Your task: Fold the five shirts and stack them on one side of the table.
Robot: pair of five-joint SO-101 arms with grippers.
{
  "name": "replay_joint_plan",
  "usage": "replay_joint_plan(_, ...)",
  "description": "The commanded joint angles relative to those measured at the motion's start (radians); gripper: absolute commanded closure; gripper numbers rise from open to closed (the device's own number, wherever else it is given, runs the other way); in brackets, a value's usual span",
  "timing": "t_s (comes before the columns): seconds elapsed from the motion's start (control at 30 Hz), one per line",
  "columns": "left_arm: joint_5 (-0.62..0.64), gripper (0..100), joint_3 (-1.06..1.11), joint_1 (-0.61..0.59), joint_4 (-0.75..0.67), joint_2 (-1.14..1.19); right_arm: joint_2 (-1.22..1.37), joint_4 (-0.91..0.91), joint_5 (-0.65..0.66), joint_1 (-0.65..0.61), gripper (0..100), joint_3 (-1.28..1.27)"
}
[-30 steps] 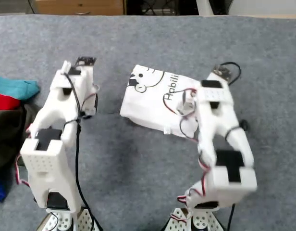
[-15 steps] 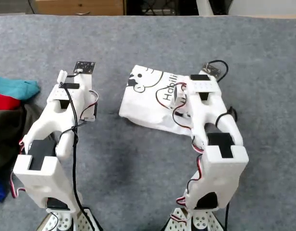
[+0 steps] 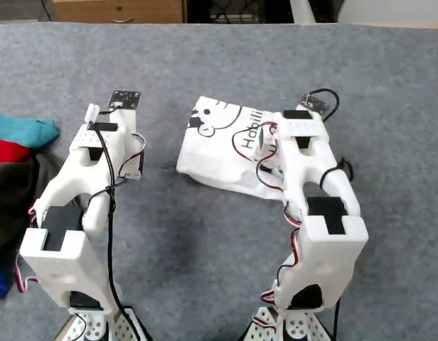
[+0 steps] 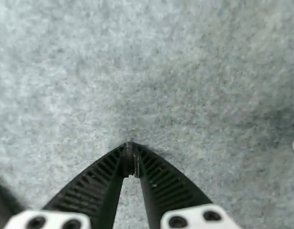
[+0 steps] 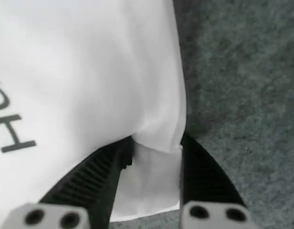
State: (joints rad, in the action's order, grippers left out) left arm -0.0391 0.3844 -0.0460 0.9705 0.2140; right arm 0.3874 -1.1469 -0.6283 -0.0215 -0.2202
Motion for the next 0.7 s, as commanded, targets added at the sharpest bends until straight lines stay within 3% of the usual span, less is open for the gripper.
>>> replay_joint_plan(0.0,-0.011,97,0.015,-0.013,-0.002,-0.023,0.021,0.000,0.015,-0.021,86.8,0.002)
replay_joint_plan(0.2,-0.011,97,0.015,-0.013,-0.002,-0.023,-0.056,0.002,0.046,-0.018,97.0,0.001)
replay_joint_plan(0.43,-0.011,97,0.015,-0.013,-0.002,-0.023,-0.093,0.005,0.078,-0.012,98.2,0.002)
replay_joint_plan(0.67,-0.011,97,0.015,-0.013,-0.002,-0.021,-0.170,0.017,0.264,0.015,98.3,0.042)
